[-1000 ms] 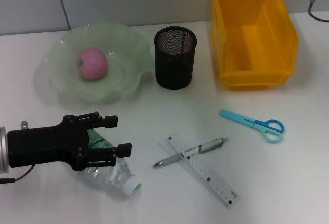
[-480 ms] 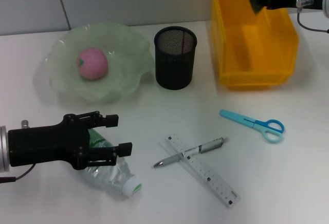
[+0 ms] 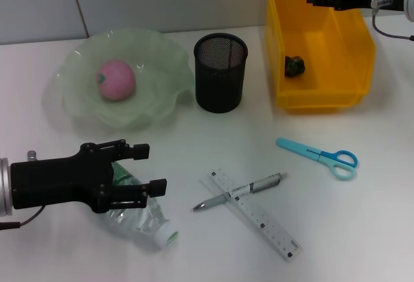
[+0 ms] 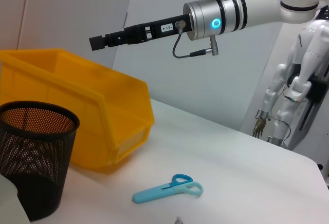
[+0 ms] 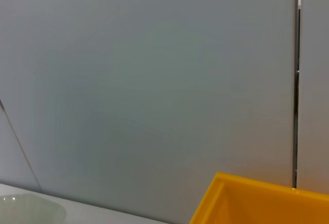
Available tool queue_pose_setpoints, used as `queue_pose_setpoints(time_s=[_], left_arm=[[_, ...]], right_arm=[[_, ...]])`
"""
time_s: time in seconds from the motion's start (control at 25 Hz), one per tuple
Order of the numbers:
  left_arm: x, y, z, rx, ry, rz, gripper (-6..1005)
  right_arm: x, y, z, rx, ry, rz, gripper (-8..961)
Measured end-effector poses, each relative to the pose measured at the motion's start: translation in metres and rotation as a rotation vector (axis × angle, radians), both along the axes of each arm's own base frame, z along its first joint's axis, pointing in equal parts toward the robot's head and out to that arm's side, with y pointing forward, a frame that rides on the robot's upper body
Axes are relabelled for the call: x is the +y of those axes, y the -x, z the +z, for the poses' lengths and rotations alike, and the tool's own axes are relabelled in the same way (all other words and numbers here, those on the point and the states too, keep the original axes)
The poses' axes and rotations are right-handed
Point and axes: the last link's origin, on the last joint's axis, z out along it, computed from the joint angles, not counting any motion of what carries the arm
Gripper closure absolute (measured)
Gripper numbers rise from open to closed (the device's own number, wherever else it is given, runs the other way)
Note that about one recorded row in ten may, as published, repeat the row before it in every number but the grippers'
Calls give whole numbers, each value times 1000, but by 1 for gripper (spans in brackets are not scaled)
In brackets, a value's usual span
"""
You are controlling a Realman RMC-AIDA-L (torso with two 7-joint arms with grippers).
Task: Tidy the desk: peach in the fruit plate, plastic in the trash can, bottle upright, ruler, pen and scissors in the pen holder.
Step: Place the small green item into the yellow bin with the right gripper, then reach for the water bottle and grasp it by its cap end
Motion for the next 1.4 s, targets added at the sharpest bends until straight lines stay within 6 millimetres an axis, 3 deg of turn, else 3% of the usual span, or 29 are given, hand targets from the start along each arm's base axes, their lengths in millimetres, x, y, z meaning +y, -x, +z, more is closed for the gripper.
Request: queue_pose_setpoints(time_s=[0.12,0.76,0.84,0.96,1.16,1.4], left_arm=[[0,0,0,1,0,-1,248],[4,-2,3,4,-15,-17,256],[5,-2,3,5,-18,-18,257],[6,-2,3,7,-20,-18,259],[6,-1,5,10,-18,-21,262],[6,0,6,15,-22,-21,265]], right_arm=[[0,1,1,0,-3,2,332],[-2,8,4,36,-13,46,303],[-7,12,6,60,-4,74,261],[-18,20,10,102,46,138,197],[-50,31,9,147,219,254,196],[-82,14,-9,114,410,336,197]])
